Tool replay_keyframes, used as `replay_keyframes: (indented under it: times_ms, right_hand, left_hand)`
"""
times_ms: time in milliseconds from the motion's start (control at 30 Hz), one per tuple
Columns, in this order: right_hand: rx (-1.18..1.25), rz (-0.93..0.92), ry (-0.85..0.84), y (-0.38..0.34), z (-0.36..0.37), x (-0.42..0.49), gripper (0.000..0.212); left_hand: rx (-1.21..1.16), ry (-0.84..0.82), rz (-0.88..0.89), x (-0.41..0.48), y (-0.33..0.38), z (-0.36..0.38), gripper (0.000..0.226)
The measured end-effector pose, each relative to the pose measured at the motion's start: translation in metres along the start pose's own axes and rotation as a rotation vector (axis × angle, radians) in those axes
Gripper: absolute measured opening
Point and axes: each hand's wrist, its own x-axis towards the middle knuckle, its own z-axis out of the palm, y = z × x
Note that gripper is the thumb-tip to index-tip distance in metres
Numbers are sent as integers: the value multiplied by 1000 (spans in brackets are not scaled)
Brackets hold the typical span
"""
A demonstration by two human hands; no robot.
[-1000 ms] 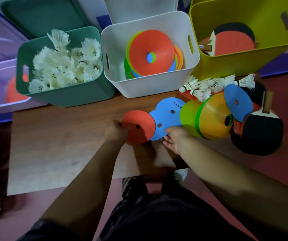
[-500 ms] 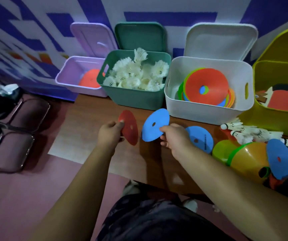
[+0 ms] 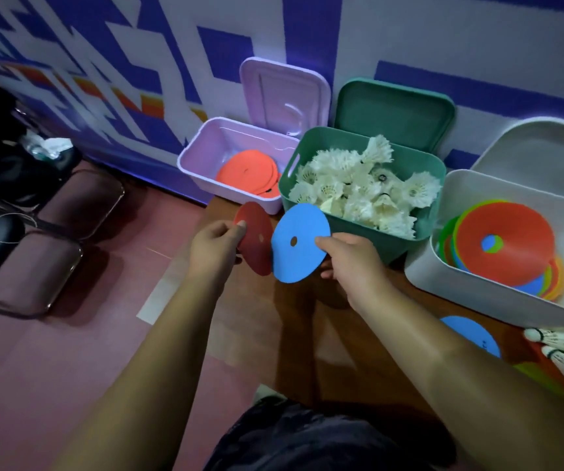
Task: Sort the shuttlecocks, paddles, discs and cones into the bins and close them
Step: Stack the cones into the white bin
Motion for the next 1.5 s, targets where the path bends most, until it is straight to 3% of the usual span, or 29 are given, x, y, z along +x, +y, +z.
replay_keyframes:
  times_ms: [333,367,433,500,667,800,867,967,1200,1500]
  right_hand:
    - [58,-65,60,-61,72,54,15]
    - [67,-60,75,-64,74,57,14]
    - [73,-53,105,-70,75,62,13]
    - [76,-48,119,-75,76,66,13]
    - [168,-39,114,-96,83,79,10]
    - [322,-39,6,-119,102,90,6]
    - [276,15,-29,-121,109,93,20]
    - [197,45,-14,-108,110,90,18]
    - [111,80,-28,-49,53,57,14]
    - [237,216,162,68,-106,11,17]
  left_hand:
    - [-177,39,82,132,73,-35,21]
    - [-158,51,81,143,75,-34,27]
    - [-68,81,39,158,77,-33,61]
    - [24,103,-9,167,71,-34,72]
    - [16,62,-121,170,41,-34,56]
    - [3,27,-157,160,28,-33,31]
    - [34,9,-170,153,22,-34,27]
    - [101,-40,-190,141,15,-31,18]
    - [187,-212,-136,86,10,14,15]
    - [357,-546,-25,-26,-2,134,16]
